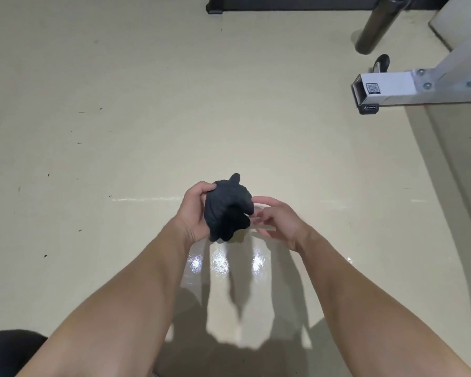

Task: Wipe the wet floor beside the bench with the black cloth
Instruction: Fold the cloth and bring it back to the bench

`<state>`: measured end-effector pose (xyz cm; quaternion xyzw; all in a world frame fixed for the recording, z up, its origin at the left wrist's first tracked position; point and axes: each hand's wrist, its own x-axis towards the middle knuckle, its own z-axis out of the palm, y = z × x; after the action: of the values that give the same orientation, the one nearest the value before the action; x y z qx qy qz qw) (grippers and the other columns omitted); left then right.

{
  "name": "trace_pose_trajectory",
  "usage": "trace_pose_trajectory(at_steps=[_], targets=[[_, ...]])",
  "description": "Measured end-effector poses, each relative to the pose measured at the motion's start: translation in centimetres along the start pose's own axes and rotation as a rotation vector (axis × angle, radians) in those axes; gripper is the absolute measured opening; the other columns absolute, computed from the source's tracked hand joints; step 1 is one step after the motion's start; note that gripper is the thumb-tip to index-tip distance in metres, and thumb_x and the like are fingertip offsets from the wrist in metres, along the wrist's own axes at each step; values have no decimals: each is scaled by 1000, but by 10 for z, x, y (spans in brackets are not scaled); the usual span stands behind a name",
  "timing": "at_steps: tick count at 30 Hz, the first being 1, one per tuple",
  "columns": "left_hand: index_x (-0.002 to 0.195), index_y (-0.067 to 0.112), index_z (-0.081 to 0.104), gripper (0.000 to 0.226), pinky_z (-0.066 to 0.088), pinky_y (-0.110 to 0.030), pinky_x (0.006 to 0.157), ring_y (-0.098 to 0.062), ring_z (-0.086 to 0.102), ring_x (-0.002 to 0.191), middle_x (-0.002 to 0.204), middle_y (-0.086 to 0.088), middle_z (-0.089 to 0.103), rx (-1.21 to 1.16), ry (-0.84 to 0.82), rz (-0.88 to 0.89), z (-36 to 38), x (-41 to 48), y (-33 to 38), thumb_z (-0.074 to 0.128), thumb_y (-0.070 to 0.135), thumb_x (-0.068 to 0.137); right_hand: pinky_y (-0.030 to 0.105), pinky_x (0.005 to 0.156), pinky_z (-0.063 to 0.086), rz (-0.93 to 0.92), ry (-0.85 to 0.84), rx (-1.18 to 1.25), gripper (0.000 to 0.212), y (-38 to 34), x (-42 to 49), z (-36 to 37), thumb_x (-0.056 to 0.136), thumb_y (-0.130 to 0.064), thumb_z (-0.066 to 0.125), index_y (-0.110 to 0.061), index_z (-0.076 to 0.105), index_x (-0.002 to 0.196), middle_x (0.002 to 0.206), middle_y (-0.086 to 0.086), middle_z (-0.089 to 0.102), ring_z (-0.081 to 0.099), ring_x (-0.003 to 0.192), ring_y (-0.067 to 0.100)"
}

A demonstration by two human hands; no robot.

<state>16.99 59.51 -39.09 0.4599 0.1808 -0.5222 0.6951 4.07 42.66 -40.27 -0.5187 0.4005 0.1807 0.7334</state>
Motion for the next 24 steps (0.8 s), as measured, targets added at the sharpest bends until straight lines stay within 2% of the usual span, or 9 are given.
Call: trace_pose_trajectory(at_steps=[2, 4, 7, 9, 13, 16, 19, 22, 24], targets=[[102, 4, 70, 32, 45, -39, 86, -32, 63, 87, 97, -16, 67, 16, -38, 1, 7, -1, 2, 49, 23, 86, 35, 84, 55, -16, -1, 114, 41, -10, -2, -2, 90, -13, 51, -31, 62, 125, 98, -1, 77, 71, 91, 16], [86, 7, 70, 27, 47, -35, 76, -29, 63, 77, 85, -13, 66, 91, -90, 4, 16, -2, 4, 44, 15, 83, 37, 90, 53, -88, 44, 244, 25, -24, -3, -4, 96, -20, 57, -21, 67, 119, 83, -5, 72, 67, 79, 15], [70, 11, 68, 29, 47, -31, 64, -24, 59, 66, 73, -8, 61, 308, -103, 9, 26, -3, 2, 42, 5, 79, 27, 72, 52, -205, 111, 261, 14, -47, -5, -9, 99, -14, 63, -8, 67, 111, 78, 2, 64, 60, 62, 14], [66, 13, 67, 29, 45, -27, 59, -22, 56, 62, 71, -7, 57, 394, -81, 9, 31, -4, -2, 42, 4, 79, 29, 69, 56, -195, 145, 258, 20, -62, -9, -12, 98, -8, 63, -7, 63, 118, 83, 5, 65, 64, 69, 18], [72, 18, 58, 14, 38, -26, 58, -20, 50, 64, 83, -6, 53, 571, -20, -25, 51, -10, -7, 56, 18, 59, 32, 66, 55, -233, 161, 325, 31, -89, -26, -18, 96, 3, 53, -3, 61, 126, 90, 10, 59, 61, 68, 18], [103, 23, 58, 41, 42, -34, 74, -20, 57, 76, 100, -1, 57, 523, -14, 16, 62, -7, -7, 68, 30, 64, 28, 55, 53, -269, 68, 346, 35, -105, -43, -18, 94, 9, 48, -1, 63, 123, 92, 15, 62, 66, 67, 19], [131, 40, 54, 55, 44, -35, 92, -13, 65, 99, 115, 9, 70, 617, -59, 182, 78, -1, 3, 68, 27, 79, 30, 63, 56, -331, -9, 335, 39, -116, -54, -20, 90, 11, 44, -3, 69, 116, 84, 13, 62, 63, 68, 23], [125, 25, 67, 38, 46, -23, 80, -5, 63, 83, 95, 2, 70, 787, -104, 306, 98, -2, 16, 68, 11, 90, 36, 68, 54, -392, -14, 305, 39, -127, -61, -27, 86, 10, 42, -8, 73, 101, 76, 13, 62, 59, 66, 26], [99, 17, 78, 13, 44, -26, 74, -15, 56, 75, 81, -7, 62, 917, -130, 320, 109, -7, 24, 72, 15, 87, 34, 65, 51, -405, 34, 314, 37, -135, -67, -33, 78, 6, 41, -12, 74, 85, 78, 14, 58, 54, 69, 26]])
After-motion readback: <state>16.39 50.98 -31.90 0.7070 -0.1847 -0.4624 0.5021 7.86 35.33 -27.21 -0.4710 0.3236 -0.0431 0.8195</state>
